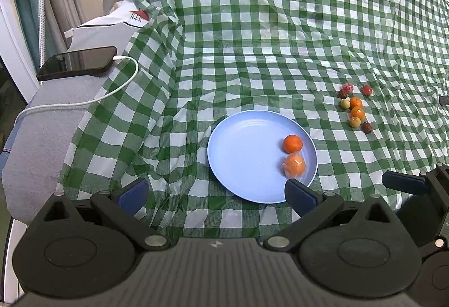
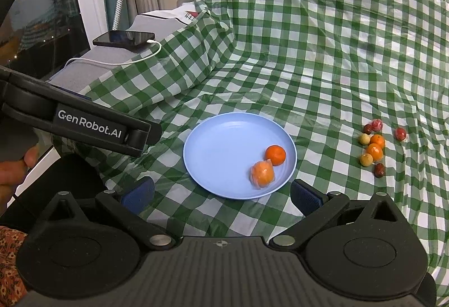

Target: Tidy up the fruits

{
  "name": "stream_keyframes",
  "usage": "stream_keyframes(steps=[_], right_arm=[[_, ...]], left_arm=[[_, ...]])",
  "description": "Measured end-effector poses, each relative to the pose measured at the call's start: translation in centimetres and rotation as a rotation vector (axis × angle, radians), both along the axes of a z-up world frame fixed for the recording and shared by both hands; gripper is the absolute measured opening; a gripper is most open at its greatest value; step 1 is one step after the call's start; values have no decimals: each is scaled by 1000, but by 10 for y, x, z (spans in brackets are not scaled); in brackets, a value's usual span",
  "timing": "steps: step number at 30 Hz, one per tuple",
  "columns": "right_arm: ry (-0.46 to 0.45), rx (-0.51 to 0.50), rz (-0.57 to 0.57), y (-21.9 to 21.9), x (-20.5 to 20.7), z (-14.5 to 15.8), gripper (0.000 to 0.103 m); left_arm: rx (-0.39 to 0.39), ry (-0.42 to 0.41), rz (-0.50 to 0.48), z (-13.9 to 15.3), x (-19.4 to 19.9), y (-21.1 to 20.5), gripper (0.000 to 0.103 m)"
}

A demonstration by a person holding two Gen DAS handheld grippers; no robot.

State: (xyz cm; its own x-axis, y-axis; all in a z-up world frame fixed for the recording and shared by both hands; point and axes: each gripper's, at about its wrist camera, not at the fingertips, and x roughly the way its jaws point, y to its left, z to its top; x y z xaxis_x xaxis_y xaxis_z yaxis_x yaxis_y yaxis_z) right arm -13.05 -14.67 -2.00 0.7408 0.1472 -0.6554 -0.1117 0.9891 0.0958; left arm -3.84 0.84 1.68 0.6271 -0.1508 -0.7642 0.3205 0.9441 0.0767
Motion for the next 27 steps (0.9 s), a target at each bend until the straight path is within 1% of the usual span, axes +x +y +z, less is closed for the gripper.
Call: stream_keyframes(steps=[12, 27], right_arm=[[14, 13, -15, -4, 6, -4, 102], [33, 33, -72, -15, 16, -12, 102]], left_arm=[[5, 18, 1, -5, 7, -2, 103], [14, 47, -12, -12, 19, -13, 103]])
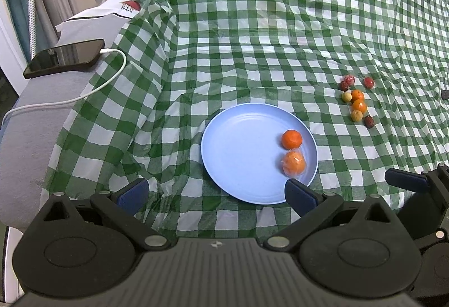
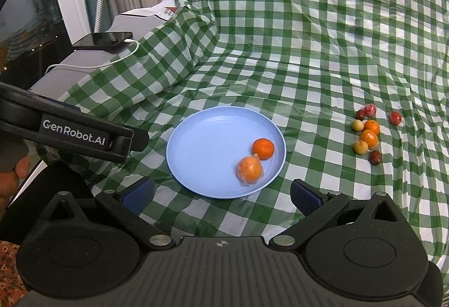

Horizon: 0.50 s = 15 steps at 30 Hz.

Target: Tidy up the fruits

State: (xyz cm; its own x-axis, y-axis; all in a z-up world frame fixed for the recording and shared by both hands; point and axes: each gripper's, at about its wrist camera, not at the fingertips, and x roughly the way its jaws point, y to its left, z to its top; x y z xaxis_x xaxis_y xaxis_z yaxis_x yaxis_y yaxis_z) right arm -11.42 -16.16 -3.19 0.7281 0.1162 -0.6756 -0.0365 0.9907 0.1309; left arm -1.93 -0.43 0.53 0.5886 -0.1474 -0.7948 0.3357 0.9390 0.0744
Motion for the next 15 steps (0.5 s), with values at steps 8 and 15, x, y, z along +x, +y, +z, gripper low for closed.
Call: stream_keyframes(steps=[8, 15], right_arm=[[-11, -15, -13, 2, 2, 3, 102], [-31, -17, -28, 0, -2, 7, 102]], left_arm=[[-14, -14, 4, 4, 0, 1, 103], [-19, -28, 14, 8, -4, 3, 103]])
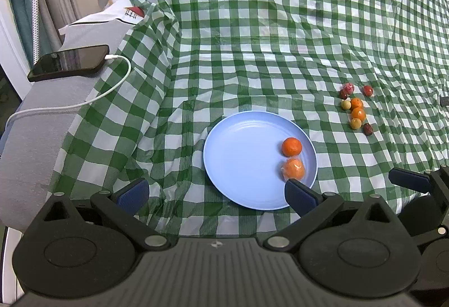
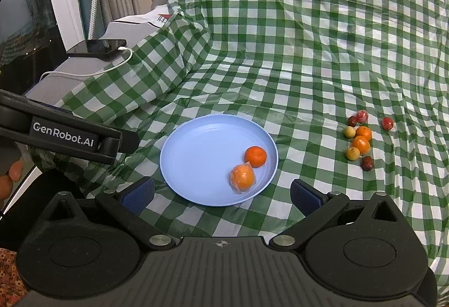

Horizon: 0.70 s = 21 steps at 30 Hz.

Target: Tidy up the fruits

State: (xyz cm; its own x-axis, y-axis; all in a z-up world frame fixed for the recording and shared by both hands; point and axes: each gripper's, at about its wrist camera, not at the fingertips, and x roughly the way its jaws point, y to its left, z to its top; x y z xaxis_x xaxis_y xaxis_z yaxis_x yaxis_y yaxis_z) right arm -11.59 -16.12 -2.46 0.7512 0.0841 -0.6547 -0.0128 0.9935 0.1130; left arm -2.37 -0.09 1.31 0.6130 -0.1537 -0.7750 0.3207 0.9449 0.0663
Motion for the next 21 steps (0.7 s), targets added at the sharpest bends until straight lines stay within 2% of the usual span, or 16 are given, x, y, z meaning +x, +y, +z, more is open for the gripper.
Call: stream_keyframes(steps=[11, 21], right_arm=[[-28, 24, -75, -23, -2, -3, 102], [-61, -57, -272, -83, 2, -23, 102]], left_arm=[[33, -2, -39, 0, -1, -19, 103], [39, -3, -122, -7, 26, -69, 103]])
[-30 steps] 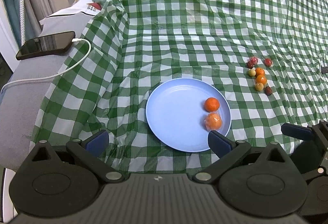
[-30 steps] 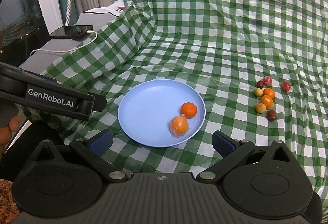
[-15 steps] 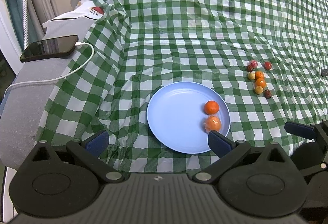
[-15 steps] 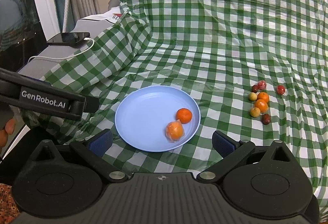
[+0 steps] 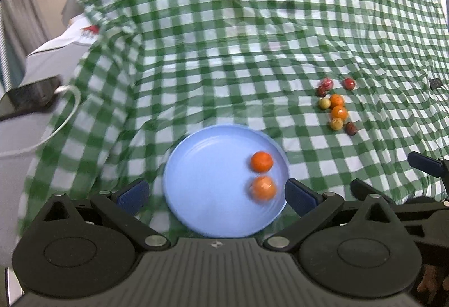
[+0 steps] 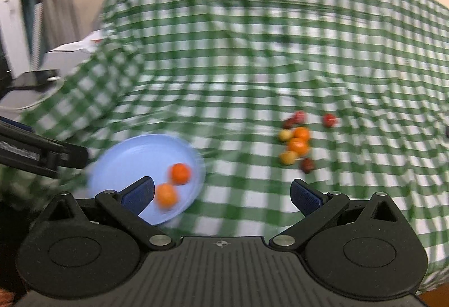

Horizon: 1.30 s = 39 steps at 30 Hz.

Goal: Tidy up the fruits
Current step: 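Grasp a small yellow fruit with the left tool while the right tool grasps a red date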

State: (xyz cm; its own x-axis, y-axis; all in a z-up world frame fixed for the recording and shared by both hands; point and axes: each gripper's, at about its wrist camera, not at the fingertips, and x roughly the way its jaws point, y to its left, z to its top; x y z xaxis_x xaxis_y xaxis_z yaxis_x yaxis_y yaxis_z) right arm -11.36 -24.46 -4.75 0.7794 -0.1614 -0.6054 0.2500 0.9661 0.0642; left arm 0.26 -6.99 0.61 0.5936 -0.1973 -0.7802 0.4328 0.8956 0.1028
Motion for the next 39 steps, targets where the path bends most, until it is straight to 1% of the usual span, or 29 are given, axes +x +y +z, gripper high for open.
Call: stream_keyframes(steps=[2, 4, 5, 6, 7, 9, 10, 11, 12, 14, 16, 19, 20, 21, 22, 23, 26, 28, 30, 31, 32, 33, 34, 35, 36, 37, 38, 39], right_arm=[[-2, -25, -46, -18, 4, -8, 102], [-7, -49, -79, -37, 10, -17, 98], [-6, -58, -85, -44, 13, -22, 94], [-4, -67, -90, -53, 18, -28, 87], [-3, -76, -89, -62, 24, -34, 82], [14, -90, -83, -77, 37, -48, 61], [26, -87, -80, -85, 45, -56, 59], [41, -79, -79, -94, 55, -65, 52], [55, -73, -84, -103, 64, -74, 49], [76, -67, -91, -117, 81, -91, 46], [95, -58, -81, -128, 98, -106, 46], [111, -52, -55, -135, 114, -125, 38], [119, -44, -51, -139, 119, -130, 26], [112, -29, -56, -143, 120, -133, 22], [96, -21, -70, -147, 120, -133, 22], [85, -20, -108, -150, 115, -133, 22], [34, 35, -268, -171, 100, -127, 22], [25, 81, -357, -186, 93, -129, 22], [36, 118, -424, -198, 91, -133, 22], [41, 130, -440, -202, 90, -135, 22], [42, 136, -449, -204, 88, -136, 22], [38, 136, -451, -205, 88, -138, 23], [36, 134, -449, -206, 90, -139, 23], [38, 131, -447, -207, 92, -142, 23], [38, 127, -445, -205, 91, -141, 23], [37, 120, -442, -205, 93, -143, 23], [36, 107, -439, -204, 95, -143, 23], [36, 93, -435, -203, 97, -145, 23]], left_arm=[[-1, -2, -25, -2, 10, -16, 103], [-5, 0, -51, -5, 19, -33, 103], [-9, 1, -68, -8, 24, -42, 103], [-11, 2, -85, -11, 30, -52, 103], [-13, 4, -102, -14, 34, -61, 103], [-11, 9, -140, -22, 43, -79, 103], [-3, 14, -152, -27, 48, -88, 103], [0, 19, -164, -32, 53, -98, 103], [3, 25, -173, -37, 58, -106, 103], [17, 40, -183, -47, 66, -120, 103], [28, 59, -196, -59, 76, -136, 103], [46, 83, -221, -77, 88, -160, 103], [51, 91, -232, -83, 91, -169, 103], [53, 97, -244, -88, 94, -177, 103], [52, 101, -258, -93, 96, -185, 103], [52, 104, -270, -98, 99, -192, 103], [50, 114, -304, -115, 105, -217, 103], [53, 129, -329, -128, 108, -232, 103], [61, 129, -347, -139, 109, -244, 102], [65, 124, -357, -144, 109, -250, 99], [69, 122, -369, -148, 108, -255, 91], [77, 126, -386, -154, 108, -259, 86], [83, 134, -400, -158, 108, -263, 72], [85, 143, -413, -162, 108, -266, 64], [75, 141, -417, -163, 107, -266, 62], [62, 131, -424, -162, 106, -266, 51], [52, 135, -447, -162, 105, -267, 30], [46, 137, -469, -161, 104, -269, 29]])
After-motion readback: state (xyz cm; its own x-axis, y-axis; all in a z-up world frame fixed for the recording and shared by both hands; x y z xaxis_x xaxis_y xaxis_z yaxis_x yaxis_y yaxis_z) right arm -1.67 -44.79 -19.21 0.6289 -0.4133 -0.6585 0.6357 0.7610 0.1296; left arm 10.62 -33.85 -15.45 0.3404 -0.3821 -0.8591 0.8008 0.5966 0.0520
